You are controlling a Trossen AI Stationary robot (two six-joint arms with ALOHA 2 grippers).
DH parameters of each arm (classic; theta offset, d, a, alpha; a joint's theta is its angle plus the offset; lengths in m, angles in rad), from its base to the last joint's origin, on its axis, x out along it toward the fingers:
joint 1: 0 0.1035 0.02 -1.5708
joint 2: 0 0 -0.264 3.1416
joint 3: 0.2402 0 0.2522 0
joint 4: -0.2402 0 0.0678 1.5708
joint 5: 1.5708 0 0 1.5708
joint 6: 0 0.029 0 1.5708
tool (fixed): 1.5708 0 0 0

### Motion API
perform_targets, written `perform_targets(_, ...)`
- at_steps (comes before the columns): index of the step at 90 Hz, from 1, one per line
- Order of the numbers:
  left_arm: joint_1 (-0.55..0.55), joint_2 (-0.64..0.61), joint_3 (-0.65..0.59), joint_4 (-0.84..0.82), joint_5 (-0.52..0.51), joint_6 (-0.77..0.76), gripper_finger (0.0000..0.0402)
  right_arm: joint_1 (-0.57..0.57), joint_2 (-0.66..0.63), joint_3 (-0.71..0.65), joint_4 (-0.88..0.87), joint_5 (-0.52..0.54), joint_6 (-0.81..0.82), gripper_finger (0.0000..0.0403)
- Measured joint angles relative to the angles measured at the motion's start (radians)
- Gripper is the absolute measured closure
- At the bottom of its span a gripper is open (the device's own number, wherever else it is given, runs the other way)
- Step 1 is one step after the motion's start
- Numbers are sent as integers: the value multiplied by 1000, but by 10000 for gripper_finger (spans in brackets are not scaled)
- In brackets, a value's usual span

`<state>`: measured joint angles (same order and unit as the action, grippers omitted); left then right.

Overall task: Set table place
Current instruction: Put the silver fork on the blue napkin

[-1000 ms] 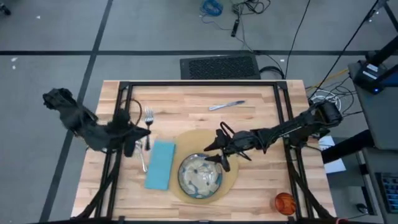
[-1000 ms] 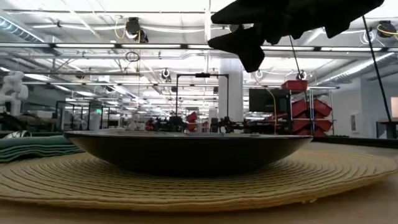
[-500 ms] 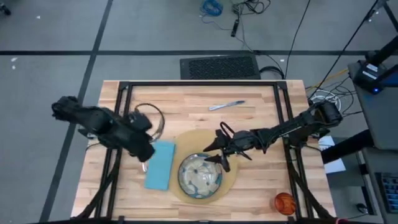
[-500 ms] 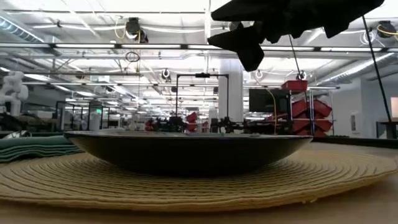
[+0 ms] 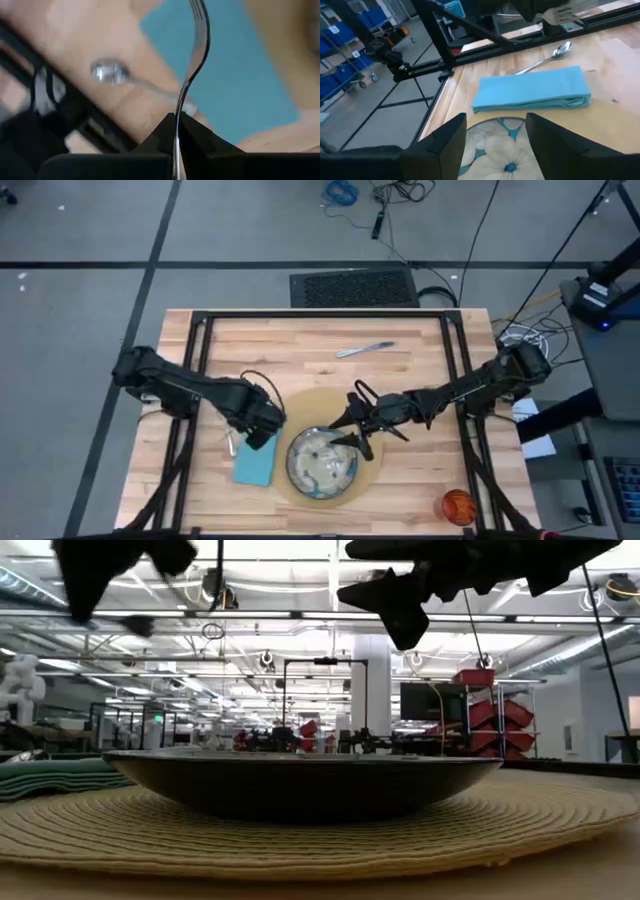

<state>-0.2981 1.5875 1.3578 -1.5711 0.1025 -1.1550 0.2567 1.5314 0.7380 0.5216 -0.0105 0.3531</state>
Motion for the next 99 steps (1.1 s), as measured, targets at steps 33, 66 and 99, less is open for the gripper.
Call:
perform_targets(33, 47, 118, -73, 81, 109, -70, 402, 4, 0, 0, -53, -49, -40, 206)
perform_targets(66, 58, 293, -73, 140, 175, -15, 402, 15, 0, 0, -96, -122, -51, 206)
perform_targets(99, 87, 381, -73, 164, 213, 63, 402, 54, 0, 0, -108, -127, -55, 206)
